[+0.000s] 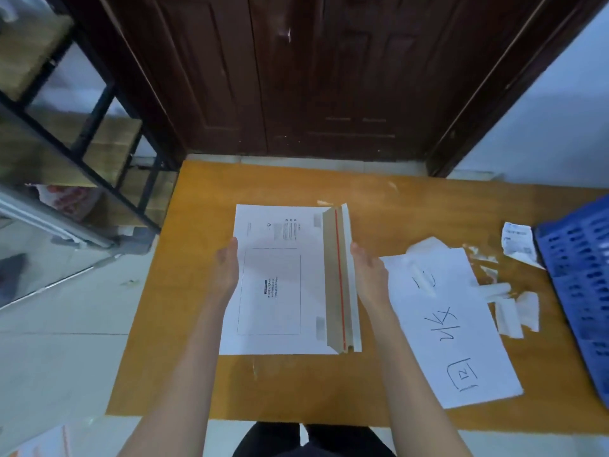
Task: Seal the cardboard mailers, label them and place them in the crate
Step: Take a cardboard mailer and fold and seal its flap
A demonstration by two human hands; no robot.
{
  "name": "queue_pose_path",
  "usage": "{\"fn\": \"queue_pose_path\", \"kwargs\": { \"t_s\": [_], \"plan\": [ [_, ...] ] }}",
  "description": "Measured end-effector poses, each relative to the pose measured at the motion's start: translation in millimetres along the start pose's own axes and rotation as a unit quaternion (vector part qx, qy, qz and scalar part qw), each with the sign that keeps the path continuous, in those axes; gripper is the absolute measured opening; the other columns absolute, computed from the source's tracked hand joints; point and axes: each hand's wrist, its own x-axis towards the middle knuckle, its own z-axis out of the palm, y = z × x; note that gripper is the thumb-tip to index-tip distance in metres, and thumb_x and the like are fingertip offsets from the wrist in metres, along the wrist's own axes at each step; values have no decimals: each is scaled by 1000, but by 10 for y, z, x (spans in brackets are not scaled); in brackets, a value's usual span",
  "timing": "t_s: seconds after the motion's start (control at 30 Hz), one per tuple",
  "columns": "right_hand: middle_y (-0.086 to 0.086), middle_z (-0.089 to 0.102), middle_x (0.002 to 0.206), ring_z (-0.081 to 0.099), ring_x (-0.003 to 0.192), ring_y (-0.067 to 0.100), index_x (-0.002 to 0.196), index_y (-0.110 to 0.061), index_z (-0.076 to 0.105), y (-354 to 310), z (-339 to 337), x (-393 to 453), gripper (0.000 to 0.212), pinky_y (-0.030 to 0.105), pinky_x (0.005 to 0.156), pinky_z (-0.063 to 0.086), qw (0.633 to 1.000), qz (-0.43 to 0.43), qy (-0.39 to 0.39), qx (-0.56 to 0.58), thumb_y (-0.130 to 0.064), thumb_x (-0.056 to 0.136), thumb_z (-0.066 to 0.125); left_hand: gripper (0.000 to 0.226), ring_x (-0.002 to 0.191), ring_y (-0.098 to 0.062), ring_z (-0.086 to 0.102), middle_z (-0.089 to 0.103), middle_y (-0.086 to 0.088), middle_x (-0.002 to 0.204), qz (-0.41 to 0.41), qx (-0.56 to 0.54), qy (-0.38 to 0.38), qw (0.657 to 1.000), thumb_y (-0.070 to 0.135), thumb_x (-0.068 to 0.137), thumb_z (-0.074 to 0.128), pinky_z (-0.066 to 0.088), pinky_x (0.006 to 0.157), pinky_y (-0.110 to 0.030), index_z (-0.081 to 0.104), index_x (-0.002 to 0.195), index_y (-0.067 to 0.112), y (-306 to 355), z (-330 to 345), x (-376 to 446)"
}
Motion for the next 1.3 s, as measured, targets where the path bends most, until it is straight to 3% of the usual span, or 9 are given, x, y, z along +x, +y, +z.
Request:
{"fn": "queue_pose_path", "kwargs": {
  "t_s": [0.1, 0.23, 0.43, 0.57, 0.73, 0.9, 1.03, 1.13, 1.3],
  "plan": [
    [10, 56, 130, 49, 121, 27, 129, -7, 54, 92, 31, 100, 45, 28, 89, 34, 1000, 6, -8, -30, -39, 100, 41, 19, 101, -13, 41, 46, 8, 97, -6, 7, 32, 999, 40, 103, 32, 29, 95, -30, 46, 94, 29, -93, 83, 81],
    [8, 59, 129, 57, 113, 25, 131, -5, 52, 289, 115, 251, 46, 29, 91, 44, 996, 26, -18, -80, -35, 95, 53, 54, 120, -35, 48, 51, -20, 131, -50, 50, 30, 997, 41, 102, 32, 35, 99, -40, 49, 129, -2, -180, 205, 161],
    [5, 68, 105, 62, 96, 19, 130, -5, 51, 446, 219, 380, 52, 24, 82, 47, 993, 26, 6, -117, -15, 82, 69, 27, 95, -30, 53, 59, -8, 88, -63, 0, 49, 997, 32, 97, 52, 39, 81, -32, 59, 93, 6, -217, 261, 253],
    [7, 62, 112, 55, 88, 15, 117, -10, 59, 511, 236, 404, 38, 23, 74, 42, 993, 33, 6, -117, -12, 81, 71, 51, 108, -30, 55, 59, -10, 112, -61, 40, 23, 997, 22, 83, 73, 41, 82, -30, 53, 125, 2, -166, 273, 293],
    [1, 64, 105, 60, 92, 22, 112, -14, 61, 567, 175, 424, 24, 23, 67, 43, 979, 16, 42, -198, -14, 88, 60, 27, 89, -26, 54, 61, -13, 103, -45, 27, 41, 998, 12, 82, 71, 42, 74, -32, 58, 106, 8, -206, 230, 316],
    [6, 51, 66, 45, 72, 22, 83, -4, 61, 496, 32, 425, 12, 27, 57, 42, 995, 64, 56, -55, -2, 83, 49, 46, 97, -29, 52, 59, -15, 111, -53, 118, 68, 989, 16, 87, 65, 40, 75, -32, 47, 127, 3, -131, 182, 235],
    [9, 50, 76, 45, 73, 21, 75, -6, 55, 357, -87, 406, 8, 28, 64, 36, 983, 154, -7, 102, 0, 80, 52, 77, 129, -33, 34, 37, -15, 139, 71, 277, 83, 955, 33, 80, 73, 36, 101, -41, 34, 139, 4, -50, 415, 101],
    [7, 58, 80, 53, 73, 22, 84, -8, 60, 304, -180, 354, 8, 27, 64, 40, 979, 150, -19, 138, -5, 83, 53, 92, 141, -27, 22, 25, -9, 151, 195, 221, -14, 956, 46, 73, 77, 25, 113, -40, 30, 145, 12, 138, 734, -82],
    [7, 64, 82, 59, 80, 23, 73, -9, 63, 267, -274, 306, 10, 32, 75, 45, 984, 94, -17, 150, -10, 81, 57, 121, 146, -24, -17, -15, -2, 160, 229, 304, -158, 911, 55, 67, 79, -5, 116, -50, -1, 153, 24, 337, 1123, -298]
  ]
}}
